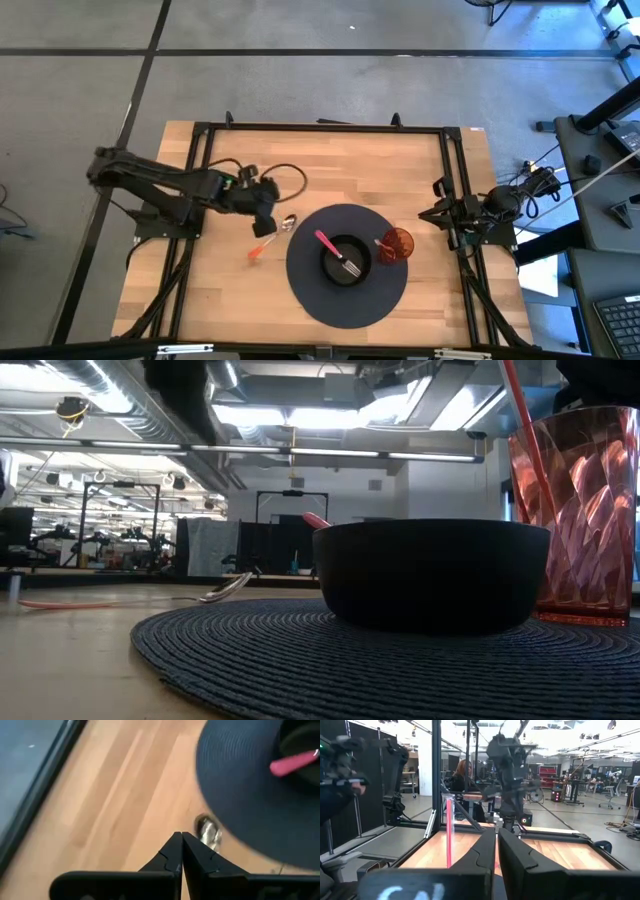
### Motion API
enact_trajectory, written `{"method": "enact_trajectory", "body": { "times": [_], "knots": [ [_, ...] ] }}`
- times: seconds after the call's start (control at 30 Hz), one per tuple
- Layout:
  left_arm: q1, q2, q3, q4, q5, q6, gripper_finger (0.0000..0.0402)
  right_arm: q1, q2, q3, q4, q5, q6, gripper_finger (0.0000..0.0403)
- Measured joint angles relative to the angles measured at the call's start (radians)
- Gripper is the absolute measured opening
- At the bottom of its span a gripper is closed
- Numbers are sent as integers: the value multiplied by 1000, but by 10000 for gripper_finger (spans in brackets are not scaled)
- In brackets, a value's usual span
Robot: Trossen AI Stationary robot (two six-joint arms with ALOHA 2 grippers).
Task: Pick & Place Utensil
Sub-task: Put the orange spoon into the black bowl
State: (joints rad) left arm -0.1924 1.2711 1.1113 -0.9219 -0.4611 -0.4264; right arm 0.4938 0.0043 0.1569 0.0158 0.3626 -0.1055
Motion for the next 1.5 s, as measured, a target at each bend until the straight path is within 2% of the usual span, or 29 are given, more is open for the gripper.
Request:
{"method": "enact_trajectory", "body": {
  "times": [0.2, 0.3, 0.4, 0.57, 0.7, 0.77, 0.83, 1.03, 1.13, 1.3, 1.5],
  "knots": [
    [-49, -206, -403, 578, 66, 39, 2, 0, 0, 0, 0, 0, 16, 23],
    [-67, -298, -532, 714, 49, 36, 1, 0, 0, 0, 0, 0, 14, 23],
    [-70, -389, -590, 722, 1, 20, 3, 0, 0, 0, 1, -1, 15, 23],
    [-101, -535, -596, 678, -23, 73, 3, 0, 0, 0, 1, 0, 19, 23],
    [-173, -630, -605, 673, -188, 60, 1, 0, 0, 0, 1, -1, 19, 23],
    [-205, -649, -651, 689, -277, 20, 1, 0, 0, 0, 1, -1, 19, 23],
    [-222, -651, -707, 703, -311, -33, 3, 0, 0, 0, 1, 0, 19, 23],
    [-225, -651, -857, 749, -331, -203, 1, 0, 0, 0, 1, 0, 19, 23],
    [-225, -652, -908, 776, -328, -233, 3, 0, 0, 0, 1, 0, 19, 23],
    [-224, -651, -933, 777, -322, -252, 1, 0, 0, 0, 1, 0, 19, 23],
    [-224, -651, -933, 799, -267, -275, 3, 0, 0, 0, 1, 0, 18, 23]
  ]
}}
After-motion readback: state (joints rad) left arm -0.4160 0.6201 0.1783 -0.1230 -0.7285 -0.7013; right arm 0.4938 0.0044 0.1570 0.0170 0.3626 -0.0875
